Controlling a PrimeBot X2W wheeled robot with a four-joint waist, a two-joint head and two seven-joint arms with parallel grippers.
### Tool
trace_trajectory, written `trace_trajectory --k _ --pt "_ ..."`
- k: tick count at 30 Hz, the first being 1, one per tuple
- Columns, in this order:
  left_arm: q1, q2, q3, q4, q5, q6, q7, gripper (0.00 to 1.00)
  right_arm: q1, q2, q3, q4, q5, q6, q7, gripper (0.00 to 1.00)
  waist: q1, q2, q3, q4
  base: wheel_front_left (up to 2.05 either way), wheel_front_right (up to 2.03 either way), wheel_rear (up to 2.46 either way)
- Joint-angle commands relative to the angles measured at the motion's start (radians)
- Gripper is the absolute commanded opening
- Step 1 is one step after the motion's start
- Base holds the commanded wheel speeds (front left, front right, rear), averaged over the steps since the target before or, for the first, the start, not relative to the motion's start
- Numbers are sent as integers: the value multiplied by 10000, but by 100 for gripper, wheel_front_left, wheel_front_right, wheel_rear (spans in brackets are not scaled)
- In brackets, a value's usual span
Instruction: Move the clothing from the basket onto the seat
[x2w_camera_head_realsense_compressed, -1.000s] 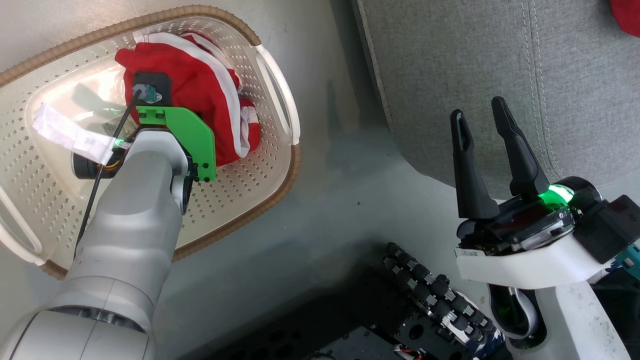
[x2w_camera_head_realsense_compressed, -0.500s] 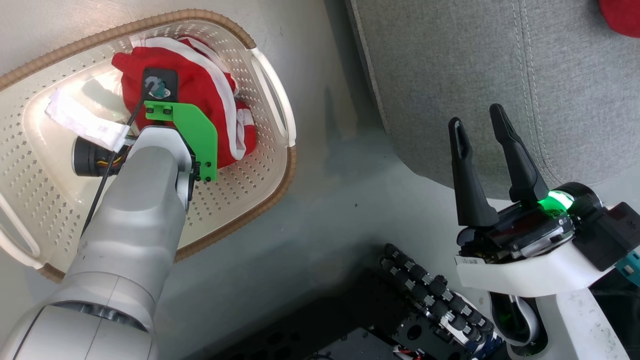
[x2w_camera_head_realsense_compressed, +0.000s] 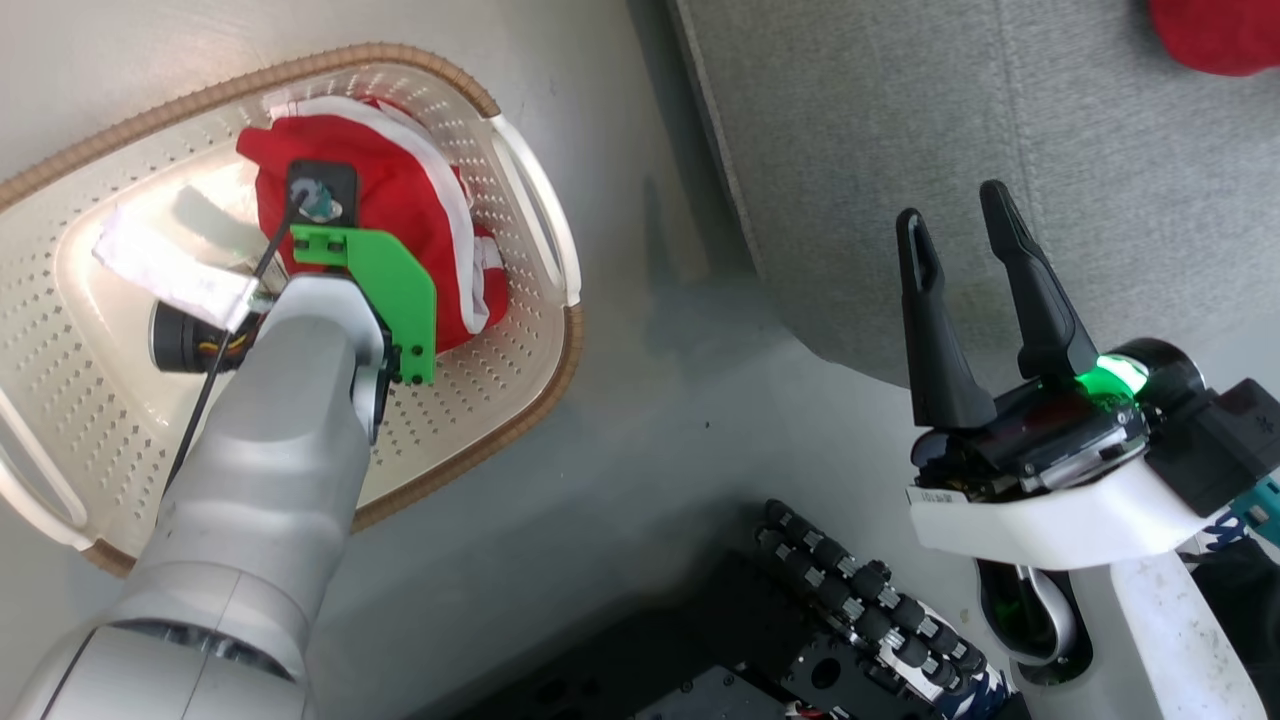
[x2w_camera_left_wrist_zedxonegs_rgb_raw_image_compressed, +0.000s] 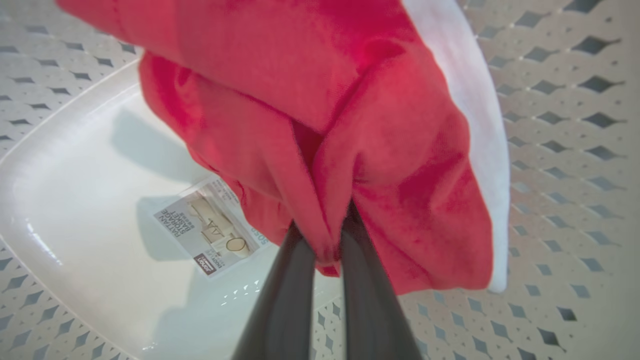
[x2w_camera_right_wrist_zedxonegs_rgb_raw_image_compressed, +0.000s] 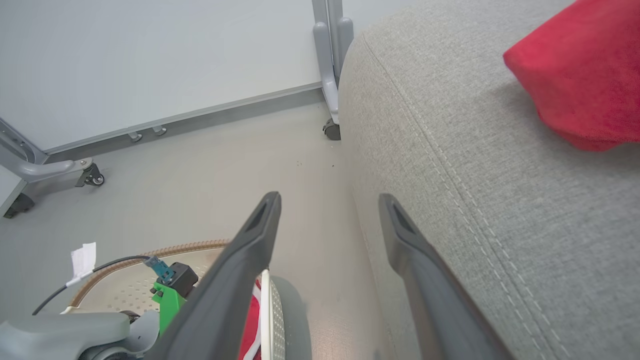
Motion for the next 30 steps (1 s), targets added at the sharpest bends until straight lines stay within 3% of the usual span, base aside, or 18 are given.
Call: trace_trajectory --k 1,8,24,30 --pt "238 157 -16 2 28 -42 -70 0 -200 12 17 60 6 0 -30 100 0 0 -244 -131 0 0 0" --pt "760 399 169 4 -292 -86 -496 0 -729 68 126 389 55 0 -30 100 0 0 -1006 -320 0 0 0" --pt "2820 -7 325 -11 -1184 -1078 -2291 0 356 -475 -707 643 -486 0 -30 100 0 0 -4389 1040 0 0 0" --pt "3498 -47 -58 -366 -1216 -1407 -3329 0 797 -646 -804 701 -595 0 -30 100 0 0 -5507 1496 0 0 0"
